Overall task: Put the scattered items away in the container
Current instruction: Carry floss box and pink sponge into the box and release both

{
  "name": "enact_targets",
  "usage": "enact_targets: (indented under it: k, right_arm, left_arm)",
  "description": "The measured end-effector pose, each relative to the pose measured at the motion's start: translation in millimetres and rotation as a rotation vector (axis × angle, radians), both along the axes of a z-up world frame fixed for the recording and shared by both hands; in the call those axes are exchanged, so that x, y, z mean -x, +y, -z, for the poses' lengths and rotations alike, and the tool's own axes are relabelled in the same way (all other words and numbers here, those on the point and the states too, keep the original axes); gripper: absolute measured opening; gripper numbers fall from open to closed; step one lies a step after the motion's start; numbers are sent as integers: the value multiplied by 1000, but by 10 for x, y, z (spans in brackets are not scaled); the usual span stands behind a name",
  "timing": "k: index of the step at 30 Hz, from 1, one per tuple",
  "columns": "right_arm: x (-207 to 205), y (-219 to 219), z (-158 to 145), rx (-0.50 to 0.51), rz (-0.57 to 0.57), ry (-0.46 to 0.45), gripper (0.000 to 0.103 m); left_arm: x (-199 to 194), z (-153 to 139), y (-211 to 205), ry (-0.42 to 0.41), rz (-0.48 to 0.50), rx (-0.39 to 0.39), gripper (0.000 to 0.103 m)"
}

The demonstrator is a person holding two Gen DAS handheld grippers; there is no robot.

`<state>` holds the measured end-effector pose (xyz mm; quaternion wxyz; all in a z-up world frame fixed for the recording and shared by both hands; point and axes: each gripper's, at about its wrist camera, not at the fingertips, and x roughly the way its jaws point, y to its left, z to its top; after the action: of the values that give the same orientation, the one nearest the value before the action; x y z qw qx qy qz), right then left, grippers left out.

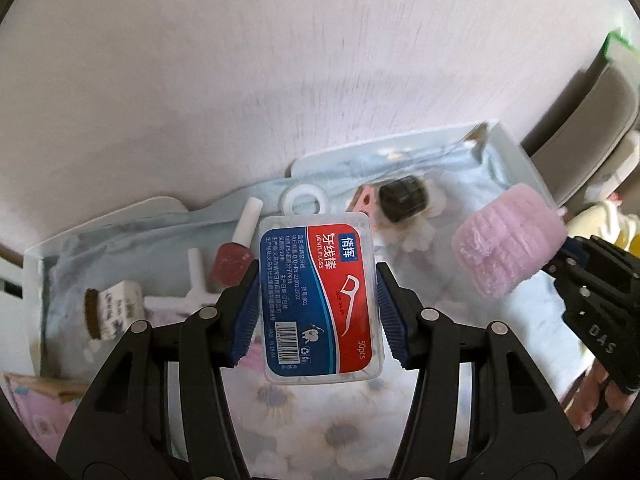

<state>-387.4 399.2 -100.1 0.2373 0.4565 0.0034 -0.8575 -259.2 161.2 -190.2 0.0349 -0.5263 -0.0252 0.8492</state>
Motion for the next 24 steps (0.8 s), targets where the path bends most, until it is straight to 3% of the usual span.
enact_targets:
  k: [7, 14, 17, 24]
  right_arm:
    - [-285, -25, -533, -11, -27, 81, 15]
    - [-590, -354, -1014, 50, -106, 132, 15]
    - [-761, -571, -1194, 53, -164, 158, 15]
    - [-1169, -1295, -1404, 65, -344, 188, 15]
  left_arm:
    - [-349, -634, -176, 65, -34, -7, 51]
    - [-964, -1305, -825, 148, -126, -2, 51]
    - [-1213, -1468, -1065, 154, -171, 43, 51]
    - [-1808, -1683, -1564, 187, -275, 62, 51]
